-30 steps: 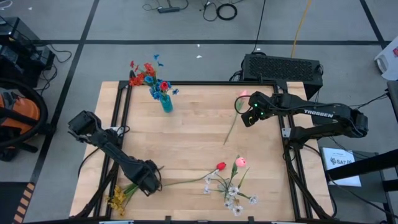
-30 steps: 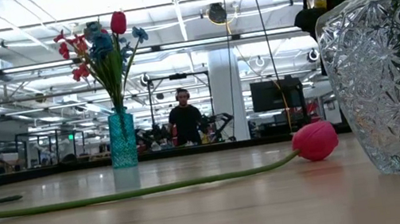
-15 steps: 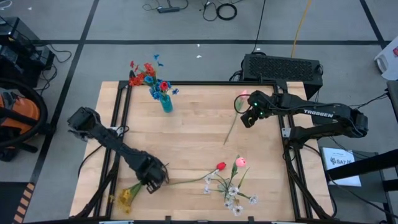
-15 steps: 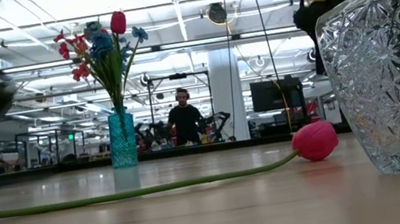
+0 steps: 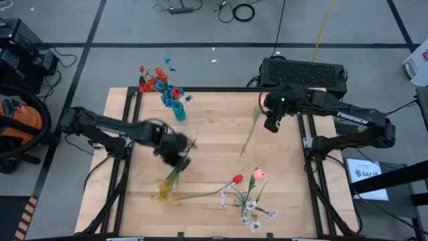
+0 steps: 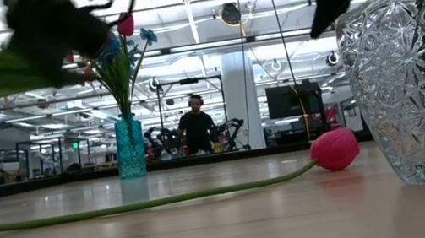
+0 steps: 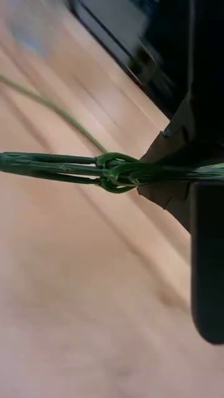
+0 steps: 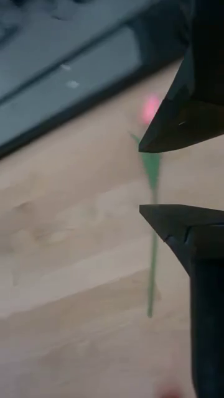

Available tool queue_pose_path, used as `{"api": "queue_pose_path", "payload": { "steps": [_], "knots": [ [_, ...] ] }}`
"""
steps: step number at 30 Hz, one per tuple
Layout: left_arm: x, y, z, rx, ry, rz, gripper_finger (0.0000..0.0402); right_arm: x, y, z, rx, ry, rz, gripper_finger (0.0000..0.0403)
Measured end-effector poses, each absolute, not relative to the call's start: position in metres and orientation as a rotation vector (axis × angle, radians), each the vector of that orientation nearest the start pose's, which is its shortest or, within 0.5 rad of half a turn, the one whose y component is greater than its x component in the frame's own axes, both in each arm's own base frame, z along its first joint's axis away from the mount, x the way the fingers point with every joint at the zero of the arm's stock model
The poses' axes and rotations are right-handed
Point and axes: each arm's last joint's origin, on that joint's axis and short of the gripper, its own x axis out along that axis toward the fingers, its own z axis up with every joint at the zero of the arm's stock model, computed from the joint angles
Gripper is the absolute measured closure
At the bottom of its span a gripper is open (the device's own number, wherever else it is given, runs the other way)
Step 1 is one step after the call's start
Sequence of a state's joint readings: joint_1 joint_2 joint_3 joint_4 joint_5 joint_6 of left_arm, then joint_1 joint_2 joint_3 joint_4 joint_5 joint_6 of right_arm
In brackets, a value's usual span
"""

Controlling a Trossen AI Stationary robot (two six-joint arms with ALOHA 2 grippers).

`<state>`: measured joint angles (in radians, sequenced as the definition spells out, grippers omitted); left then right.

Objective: Sort flowers into vase by color
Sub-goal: Put the yellow flower into the transparent vase

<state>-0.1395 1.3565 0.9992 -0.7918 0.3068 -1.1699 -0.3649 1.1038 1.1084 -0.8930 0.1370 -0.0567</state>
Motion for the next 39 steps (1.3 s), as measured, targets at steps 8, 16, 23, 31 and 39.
{"api": "queue_pose_path", "payload": {
  "steps": [8, 16, 23, 31, 39],
  "knots": [
    [0.288, 0.010, 0.303, -1.036, 0.992, 0.268, 0.0389, 0.200, -0.071, 0.347, -0.345, 0.854, -0.256, 0.0266],
    [0.327, 0.048, 0.326, -1.007, 0.926, 0.153, 0.0389, 0.218, -0.047, 0.357, -0.897, 0.785, -0.120, 0.0266],
    [0.350, 0.076, 0.336, -1.032, 0.874, 0.089, 0.0389, 0.229, -0.027, 0.368, -1.270, 0.666, -0.027, 0.0266],
    [0.362, 0.099, 0.349, -1.126, 0.753, -0.022, 0.0390, 0.252, -0.016, 0.363, -1.506, 0.618, 0.055, 0.0266],
    [0.362, 0.107, 0.353, -1.153, 0.715, -0.047, 0.0390, 0.285, -0.018, 0.347, -1.637, 0.647, 0.033, 0.0266]
  ]
}}
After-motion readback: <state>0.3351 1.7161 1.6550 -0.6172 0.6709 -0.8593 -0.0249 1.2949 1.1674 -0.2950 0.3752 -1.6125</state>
